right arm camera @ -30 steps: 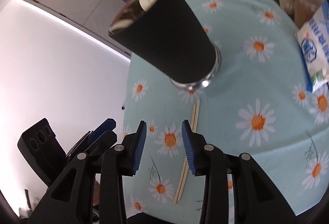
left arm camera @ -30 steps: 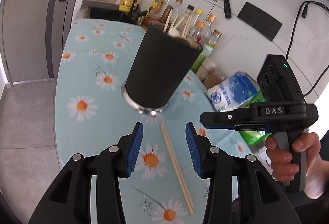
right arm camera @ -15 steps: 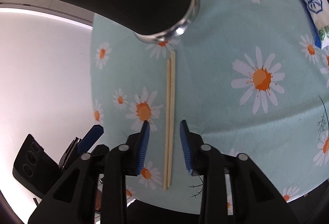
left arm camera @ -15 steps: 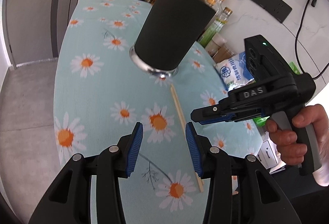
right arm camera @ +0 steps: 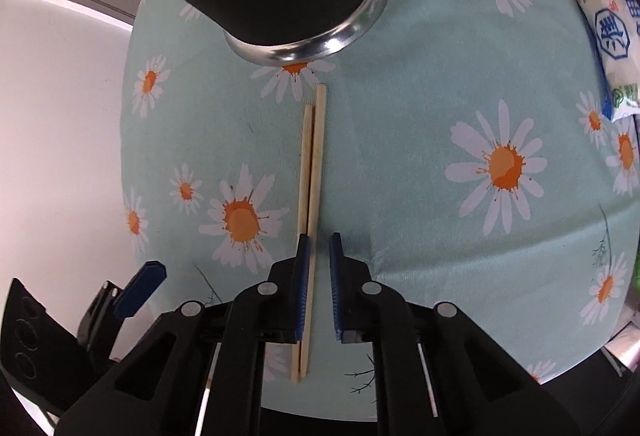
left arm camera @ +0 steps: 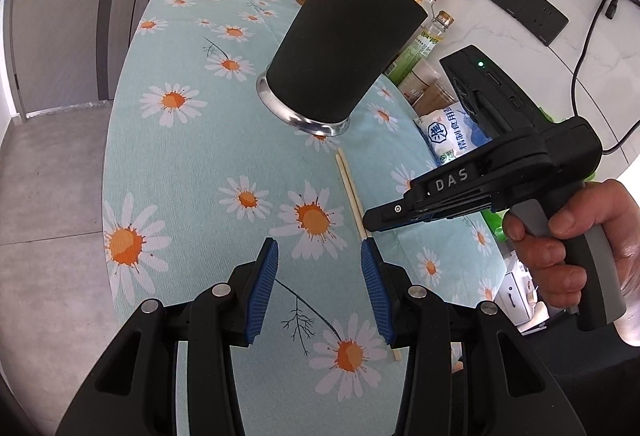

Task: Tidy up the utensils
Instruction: 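Grasp one chopstick with the right tool while the left tool approaches the last one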

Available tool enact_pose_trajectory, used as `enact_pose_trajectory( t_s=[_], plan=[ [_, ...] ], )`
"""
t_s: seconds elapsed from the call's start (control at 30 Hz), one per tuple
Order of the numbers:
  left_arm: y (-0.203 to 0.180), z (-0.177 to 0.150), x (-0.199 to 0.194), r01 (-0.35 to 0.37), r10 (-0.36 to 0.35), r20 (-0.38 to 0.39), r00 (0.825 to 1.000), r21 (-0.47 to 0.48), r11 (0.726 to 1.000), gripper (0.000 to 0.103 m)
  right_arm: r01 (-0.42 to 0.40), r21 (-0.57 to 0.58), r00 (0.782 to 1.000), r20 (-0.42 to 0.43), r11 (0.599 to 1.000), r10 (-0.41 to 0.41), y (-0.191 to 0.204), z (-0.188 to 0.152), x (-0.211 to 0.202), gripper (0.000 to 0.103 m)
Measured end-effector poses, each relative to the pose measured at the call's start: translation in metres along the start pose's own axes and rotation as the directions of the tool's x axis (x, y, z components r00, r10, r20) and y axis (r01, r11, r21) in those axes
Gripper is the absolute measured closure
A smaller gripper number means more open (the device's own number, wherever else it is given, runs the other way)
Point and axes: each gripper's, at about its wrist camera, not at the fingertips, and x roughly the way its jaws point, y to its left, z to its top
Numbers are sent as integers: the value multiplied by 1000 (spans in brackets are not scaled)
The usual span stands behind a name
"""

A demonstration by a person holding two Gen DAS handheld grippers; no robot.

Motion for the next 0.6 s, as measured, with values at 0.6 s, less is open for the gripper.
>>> enact_pose_trajectory(
  t_s=[0.6],
  plan=[
    [-2,5,16,-9,10,-69,998,23,1000,62,128,21,992,-24,992,-128,38,13,11,99]
  ],
)
